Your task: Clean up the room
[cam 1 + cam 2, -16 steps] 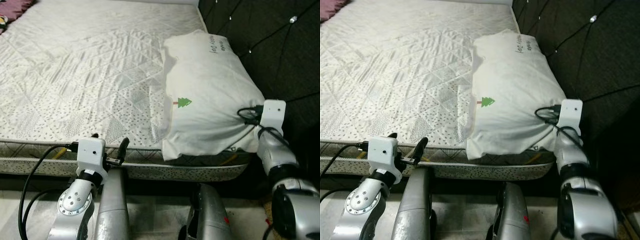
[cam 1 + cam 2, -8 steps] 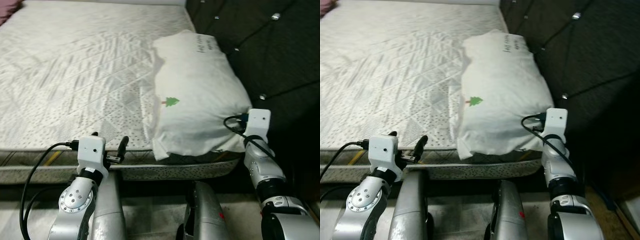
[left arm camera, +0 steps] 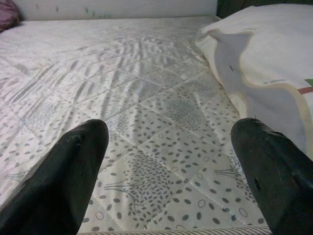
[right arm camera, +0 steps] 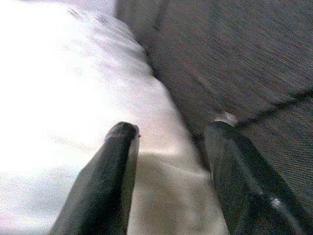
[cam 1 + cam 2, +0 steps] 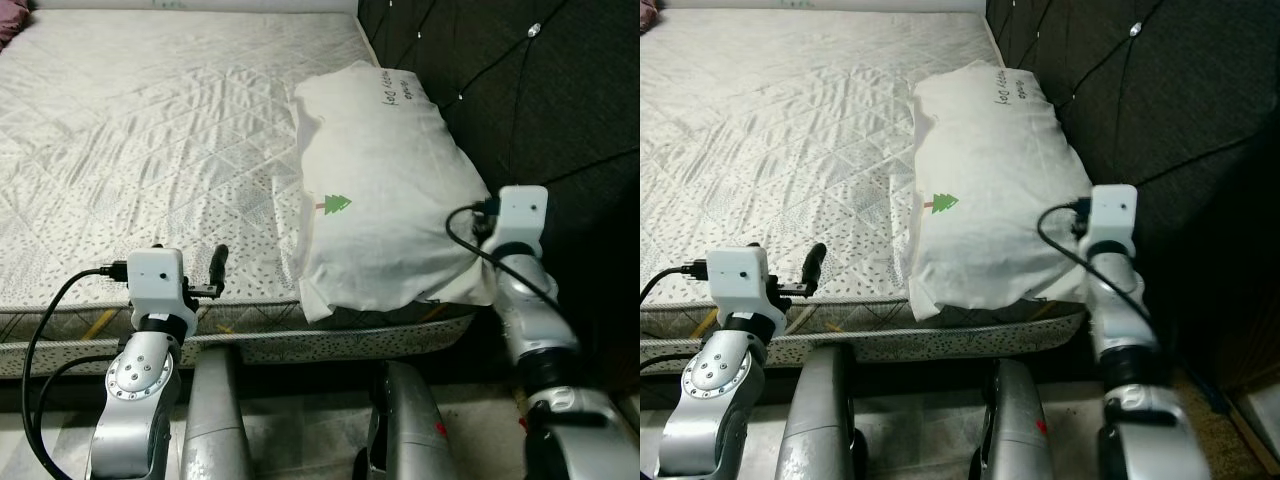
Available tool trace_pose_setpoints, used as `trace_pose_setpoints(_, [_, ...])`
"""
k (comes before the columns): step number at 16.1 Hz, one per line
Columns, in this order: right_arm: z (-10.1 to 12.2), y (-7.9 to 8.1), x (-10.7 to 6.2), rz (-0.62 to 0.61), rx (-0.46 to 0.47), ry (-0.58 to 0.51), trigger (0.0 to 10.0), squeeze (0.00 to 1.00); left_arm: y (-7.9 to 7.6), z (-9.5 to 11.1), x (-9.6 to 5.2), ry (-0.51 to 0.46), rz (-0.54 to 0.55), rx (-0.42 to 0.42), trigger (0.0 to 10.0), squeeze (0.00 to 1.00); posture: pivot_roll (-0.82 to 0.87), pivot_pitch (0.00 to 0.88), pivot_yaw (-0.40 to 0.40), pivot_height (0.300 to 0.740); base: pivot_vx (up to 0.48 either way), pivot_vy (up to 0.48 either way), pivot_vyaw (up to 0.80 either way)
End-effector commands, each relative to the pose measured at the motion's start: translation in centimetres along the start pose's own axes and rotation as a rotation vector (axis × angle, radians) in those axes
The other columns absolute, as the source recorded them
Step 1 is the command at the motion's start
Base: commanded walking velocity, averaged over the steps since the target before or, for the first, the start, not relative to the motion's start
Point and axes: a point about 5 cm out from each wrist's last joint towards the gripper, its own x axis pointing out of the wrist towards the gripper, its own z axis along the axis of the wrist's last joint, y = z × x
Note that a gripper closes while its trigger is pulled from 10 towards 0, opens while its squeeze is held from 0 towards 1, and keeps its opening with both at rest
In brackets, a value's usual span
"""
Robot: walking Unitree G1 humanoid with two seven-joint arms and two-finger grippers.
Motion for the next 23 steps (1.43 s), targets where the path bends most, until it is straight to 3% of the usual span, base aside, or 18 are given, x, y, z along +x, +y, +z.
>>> trace_pose_setpoints(1, [0.3,1.3,-0.5,0.060,0.061,-0.015,10.0,1.00,0.1,0.6,0.2,-0.020,0.007,-0.008,10.0,0.00,0.03,0.000,-0.038,0.536,0.000,0.000,0.00])
trace_pose_setpoints(5, [1.5,5.8,-3.0,0.233,0.154,-0.100,10.0,1.00,0.5,1.2,0.9,-0.053,0.013,-0.016,10.0,0.00,-0.02,0.000,-0.022,0.536,0.000,0.000,0.00])
trace_pose_setpoints(8, [1.0,6.5,-3.5,0.253,0.174,-0.090,10.0,1.00,0.4,0.9,1.1,-0.048,0.014,-0.014,10.0,0.00,-0.02,0.000,-0.018,0.536,0.000,0.000,0.00])
trace_pose_setpoints(10, [0.6,6.6,-3.6,0.253,0.176,-0.080,10.0,0.51,0.1,0.7,0.9,-0.042,0.013,-0.025,10.0,0.00,0.00,0.000,-0.020,0.536,0.000,0.000,0.00])
trace_pose_setpoints(11, [0.7,6.8,-3.6,0.282,0.184,-0.088,10.0,0.00,0.1,0.6,0.8,-0.039,0.012,-0.028,10.0,0.00,0.00,0.000,-0.028,0.536,0.000,0.000,0.00])
trace_pose_setpoints(13, [1.3,7.7,-3.0,0.301,0.200,-0.083,10.0,0.00,0.6,0.2,0.8,-0.031,0.038,-0.040,10.0,0.00,0.00,0.000,-0.040,0.556,0.000,0.000,0.00])
trace_pose_setpoints(18, [2.5,8.3,-1.8,0.301,0.222,-0.097,10.0,0.00,0.4,0.4,1.2,-0.038,0.032,-0.038,10.0,0.00,0.01,0.000,-0.045,0.616,0.000,0.000,0.00])
trace_pose_setpoints(23, [1.6,8.6,-2.4,0.313,0.219,-0.070,10.0,0.00,0.5,-0.1,1.2,-0.026,0.047,-0.040,10.0,0.00,0.01,0.000,-0.052,0.681,0.000,0.000,0.00])
